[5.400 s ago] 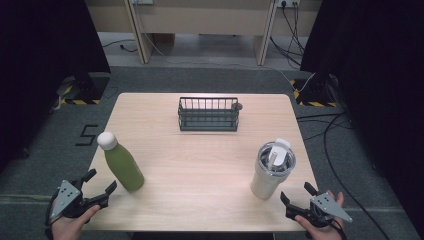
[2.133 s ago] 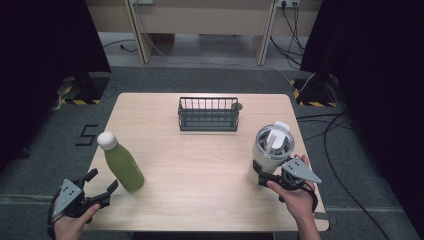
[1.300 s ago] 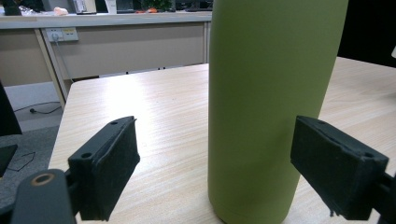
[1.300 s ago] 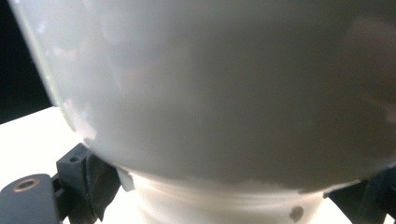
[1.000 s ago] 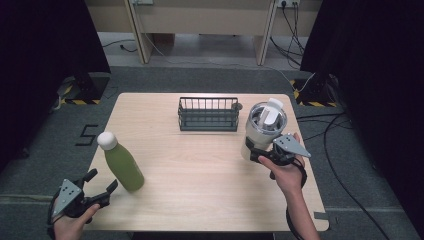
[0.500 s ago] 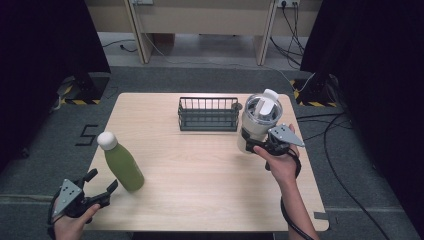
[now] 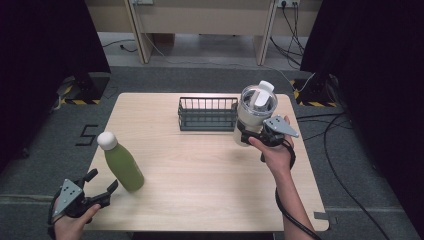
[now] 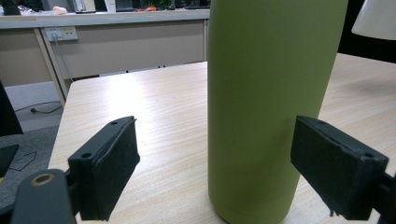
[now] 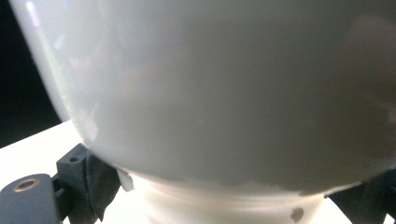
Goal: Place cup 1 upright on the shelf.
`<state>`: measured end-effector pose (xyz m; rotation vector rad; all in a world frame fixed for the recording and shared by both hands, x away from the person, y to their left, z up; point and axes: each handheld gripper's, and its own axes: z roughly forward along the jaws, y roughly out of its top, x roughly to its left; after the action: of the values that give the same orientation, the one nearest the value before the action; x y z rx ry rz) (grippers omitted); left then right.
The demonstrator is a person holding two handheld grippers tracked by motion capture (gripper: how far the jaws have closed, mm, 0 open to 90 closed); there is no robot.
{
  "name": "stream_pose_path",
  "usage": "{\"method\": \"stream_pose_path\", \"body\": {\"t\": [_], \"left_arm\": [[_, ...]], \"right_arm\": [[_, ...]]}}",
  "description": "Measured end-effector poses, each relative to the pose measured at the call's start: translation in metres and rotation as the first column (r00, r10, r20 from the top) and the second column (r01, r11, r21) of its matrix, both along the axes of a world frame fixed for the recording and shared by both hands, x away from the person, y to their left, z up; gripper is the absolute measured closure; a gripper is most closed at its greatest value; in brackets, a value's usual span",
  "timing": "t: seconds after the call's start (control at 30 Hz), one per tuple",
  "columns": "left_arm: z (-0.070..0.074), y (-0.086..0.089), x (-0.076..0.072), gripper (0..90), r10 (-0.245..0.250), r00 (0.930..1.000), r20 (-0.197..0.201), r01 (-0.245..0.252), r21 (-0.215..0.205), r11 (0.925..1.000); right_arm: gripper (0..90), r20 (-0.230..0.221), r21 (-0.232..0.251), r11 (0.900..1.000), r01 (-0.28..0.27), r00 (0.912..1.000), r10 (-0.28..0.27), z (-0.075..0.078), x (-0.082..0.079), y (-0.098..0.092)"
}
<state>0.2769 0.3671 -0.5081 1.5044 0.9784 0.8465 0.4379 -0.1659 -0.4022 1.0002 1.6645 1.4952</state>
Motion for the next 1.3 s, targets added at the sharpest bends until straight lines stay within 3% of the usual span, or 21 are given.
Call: {"method": "stream_pose_path", "body": {"t": [1.3], "left_arm": [[0.000,-0.001,0.000,14.2,-0.006,1.0000,0.000,0.006,0.010,0.9999]], "right_arm": [[10.4,0.007,-0.012,1.000,0.007,1.0000,-0.007,0.026,0.054,0.034]]}}
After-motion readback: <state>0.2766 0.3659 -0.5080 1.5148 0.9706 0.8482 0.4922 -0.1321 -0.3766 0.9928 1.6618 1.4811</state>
